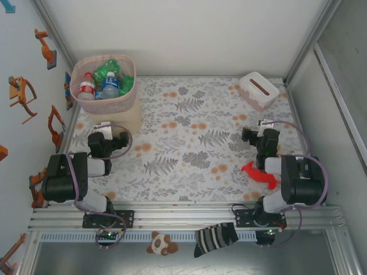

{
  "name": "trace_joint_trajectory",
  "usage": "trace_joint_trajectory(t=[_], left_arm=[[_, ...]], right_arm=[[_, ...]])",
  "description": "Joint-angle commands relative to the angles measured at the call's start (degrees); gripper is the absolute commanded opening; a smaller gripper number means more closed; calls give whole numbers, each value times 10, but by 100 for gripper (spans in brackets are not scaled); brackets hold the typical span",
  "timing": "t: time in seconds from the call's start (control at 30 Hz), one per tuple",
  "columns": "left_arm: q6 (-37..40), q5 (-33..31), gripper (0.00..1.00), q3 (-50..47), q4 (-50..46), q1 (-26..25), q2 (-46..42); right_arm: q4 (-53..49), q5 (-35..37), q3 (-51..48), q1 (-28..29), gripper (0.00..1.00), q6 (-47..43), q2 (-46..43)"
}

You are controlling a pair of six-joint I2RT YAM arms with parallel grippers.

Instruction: Put the plastic bottles in the bin

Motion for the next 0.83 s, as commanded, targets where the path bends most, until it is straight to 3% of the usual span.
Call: trace_joint_trajectory(t=[0.0, 0.13, 0.8], left_arm=[[22, 68, 97, 35, -12, 3, 0], [12, 26, 97, 44, -28, -1, 1], [9, 24, 97, 43, -26, 0, 1]], right_arm=[[64, -31, -5, -3, 100, -18, 21], [15, -22, 21, -3, 100, -16, 21], [13, -22, 24, -5, 100, -14, 23]])
